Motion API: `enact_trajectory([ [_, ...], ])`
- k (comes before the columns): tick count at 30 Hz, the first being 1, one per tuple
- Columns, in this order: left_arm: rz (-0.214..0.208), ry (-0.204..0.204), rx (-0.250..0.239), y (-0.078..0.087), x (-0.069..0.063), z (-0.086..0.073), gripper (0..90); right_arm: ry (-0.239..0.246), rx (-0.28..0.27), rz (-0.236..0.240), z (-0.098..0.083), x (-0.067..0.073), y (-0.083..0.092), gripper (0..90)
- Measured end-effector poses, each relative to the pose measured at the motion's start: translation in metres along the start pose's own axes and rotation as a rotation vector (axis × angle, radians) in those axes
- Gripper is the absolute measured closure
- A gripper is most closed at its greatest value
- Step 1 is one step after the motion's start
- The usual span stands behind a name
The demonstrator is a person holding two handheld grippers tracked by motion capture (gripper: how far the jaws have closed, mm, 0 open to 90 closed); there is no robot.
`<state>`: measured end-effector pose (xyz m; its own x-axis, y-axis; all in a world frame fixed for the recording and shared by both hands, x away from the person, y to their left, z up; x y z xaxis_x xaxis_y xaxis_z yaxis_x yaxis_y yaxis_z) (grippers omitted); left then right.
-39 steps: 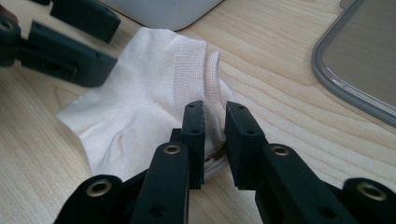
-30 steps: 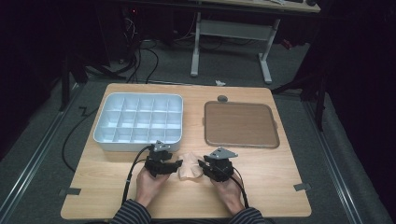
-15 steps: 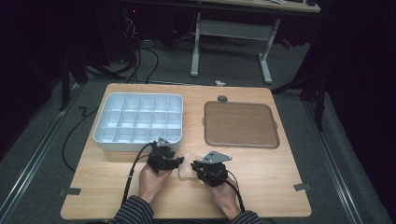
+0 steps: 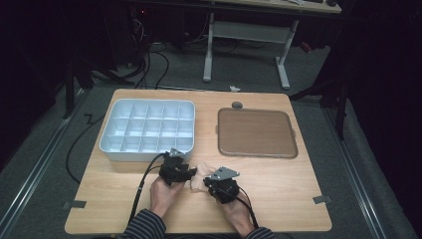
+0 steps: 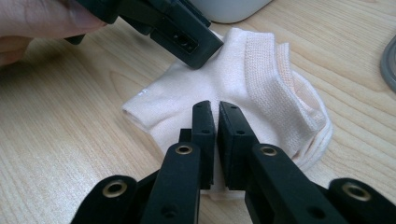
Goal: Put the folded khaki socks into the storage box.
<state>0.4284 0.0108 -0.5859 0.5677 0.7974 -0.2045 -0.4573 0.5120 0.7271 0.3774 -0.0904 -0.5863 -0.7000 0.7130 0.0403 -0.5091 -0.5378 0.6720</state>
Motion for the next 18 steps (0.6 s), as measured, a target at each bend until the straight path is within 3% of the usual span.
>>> enact_trajectory([
  [13,-0.060,0.027,-0.007,0.0000,-0.0046,-0.0041,80.5,0.004,-0.003,-0.006,-0.0006,0.0034,-0.0006,86.8],
  [18,-0.081,0.034,-0.011,0.0001,-0.0037,-0.0033,84.0,0.002,0.000,-0.001,-0.0012,0.0061,-0.0002,86.9],
])
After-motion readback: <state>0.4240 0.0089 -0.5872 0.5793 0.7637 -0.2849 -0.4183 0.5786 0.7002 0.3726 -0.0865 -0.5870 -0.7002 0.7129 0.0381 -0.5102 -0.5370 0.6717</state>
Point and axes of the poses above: each handheld gripper's, and its own axes: y roughly backward along the jaws, z roughly out of its top, x roughly to its left, the point moved 9 cm from there along -y, roughly forward along the jaws, and after that the axes turned 5 degrees about z, right-handed, at the moved point
